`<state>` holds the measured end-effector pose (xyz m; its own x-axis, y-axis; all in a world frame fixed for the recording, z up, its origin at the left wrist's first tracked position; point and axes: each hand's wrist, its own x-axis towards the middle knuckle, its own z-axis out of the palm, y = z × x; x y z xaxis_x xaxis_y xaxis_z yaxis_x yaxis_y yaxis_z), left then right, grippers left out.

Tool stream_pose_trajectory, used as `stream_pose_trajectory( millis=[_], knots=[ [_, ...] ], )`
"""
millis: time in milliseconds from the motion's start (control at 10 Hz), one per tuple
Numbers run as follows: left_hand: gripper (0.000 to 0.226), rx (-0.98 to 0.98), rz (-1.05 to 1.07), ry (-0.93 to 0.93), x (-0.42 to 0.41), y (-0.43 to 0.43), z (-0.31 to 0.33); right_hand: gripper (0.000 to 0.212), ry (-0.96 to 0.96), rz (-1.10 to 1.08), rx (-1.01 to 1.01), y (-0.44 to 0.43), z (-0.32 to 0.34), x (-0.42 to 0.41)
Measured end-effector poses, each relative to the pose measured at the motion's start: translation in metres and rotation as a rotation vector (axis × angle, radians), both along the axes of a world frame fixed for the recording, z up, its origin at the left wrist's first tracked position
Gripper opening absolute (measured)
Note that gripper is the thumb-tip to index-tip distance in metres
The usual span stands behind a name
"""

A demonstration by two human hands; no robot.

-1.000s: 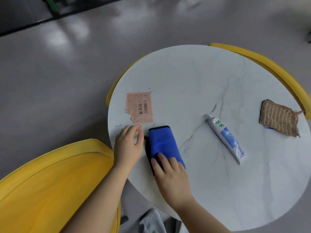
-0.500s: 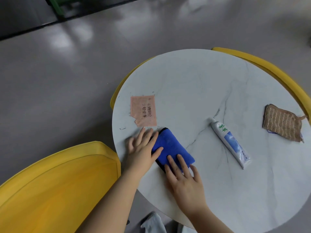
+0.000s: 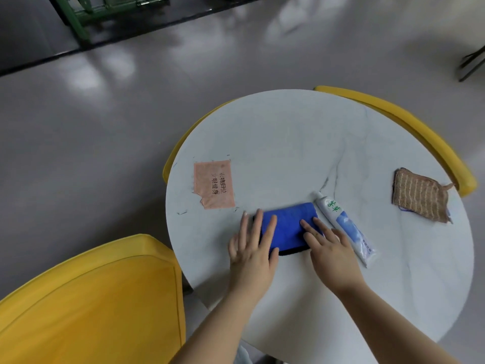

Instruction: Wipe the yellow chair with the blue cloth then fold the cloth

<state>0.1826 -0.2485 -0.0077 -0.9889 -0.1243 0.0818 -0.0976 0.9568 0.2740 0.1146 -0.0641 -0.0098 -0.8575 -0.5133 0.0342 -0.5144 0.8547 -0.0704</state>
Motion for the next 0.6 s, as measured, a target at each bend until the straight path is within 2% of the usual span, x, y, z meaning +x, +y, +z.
stream_pose_trajectory(
  millis=[100, 300, 400, 500, 600],
  knots=[
    [0.051, -0.117, -0.159, -0.070, -0.020, -0.011, -0.014, 0.040, -0.016, -0.018, -0.046, -0.001, -0.005, 0.005],
    [0.052, -0.202, -0.200, -0.199, -0.027, -0.019, -0.024, 0.034, -0.113, -0.074, -0.128, -0.001, -0.005, 0.007],
    [0.054, -0.193, -0.230, -0.276, -0.030, -0.024, -0.011, 0.033, -0.217, -0.058, -0.087, 0.005, 0.007, 0.003],
    [0.056, -0.125, -0.235, -0.324, -0.035, -0.027, 0.013, 0.022, -0.307, -0.055, -0.173, 0.009, 0.012, -0.005],
    [0.056, 0.232, -0.125, -0.405, -0.038, -0.029, 0.035, 0.032, -0.389, -0.240, -0.463, 0.011, 0.036, -0.010]
  ],
)
